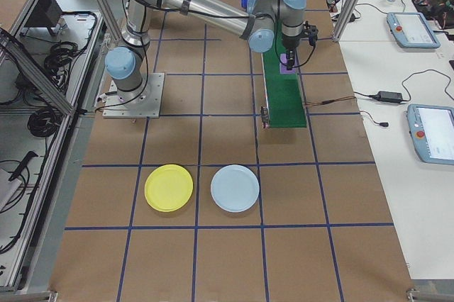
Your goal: Move block left to right into plate
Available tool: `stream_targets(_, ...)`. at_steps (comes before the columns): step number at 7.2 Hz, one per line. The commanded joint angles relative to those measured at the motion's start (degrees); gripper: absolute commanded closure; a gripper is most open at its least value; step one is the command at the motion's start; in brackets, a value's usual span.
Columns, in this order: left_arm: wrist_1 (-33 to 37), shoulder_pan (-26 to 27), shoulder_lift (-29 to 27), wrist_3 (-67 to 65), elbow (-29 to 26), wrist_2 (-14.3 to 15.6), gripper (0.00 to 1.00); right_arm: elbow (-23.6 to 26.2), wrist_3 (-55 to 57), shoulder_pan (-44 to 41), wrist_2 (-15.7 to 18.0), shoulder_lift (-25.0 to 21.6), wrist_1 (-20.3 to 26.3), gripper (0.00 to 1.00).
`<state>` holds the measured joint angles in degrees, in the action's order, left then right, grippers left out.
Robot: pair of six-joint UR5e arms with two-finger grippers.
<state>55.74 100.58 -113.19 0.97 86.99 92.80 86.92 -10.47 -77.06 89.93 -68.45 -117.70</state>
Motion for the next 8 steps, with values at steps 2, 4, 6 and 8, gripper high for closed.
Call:
stream_targets(2, 14.78, -0.74, 14.53, -0.53, -0.59, -2.19, 0.0, 2.54, -23.67, 17.58, 2.27, -4.15, 1.78, 0.65)
stream_targets(4, 26.56, -3.36, 17.91, -0.27, -1.47, -1.58, 0.0, 6.32, -33.45, 26.12, 2.35, -3.98, 1.07, 0.66)
stream_targets(6, 33.17, -5.12, 20.36, 0.26, -0.42, -1.84, 0.0, 9.31, -39.78, 33.25, 2.44, -3.1, -0.68, 0.66)
stream_targets(8, 33.55, -5.05, 20.9, 0.35, -0.5, -2.1, 0.0, 11.69, -43.39, 37.14, 2.7, -0.57, -4.72, 0.66)
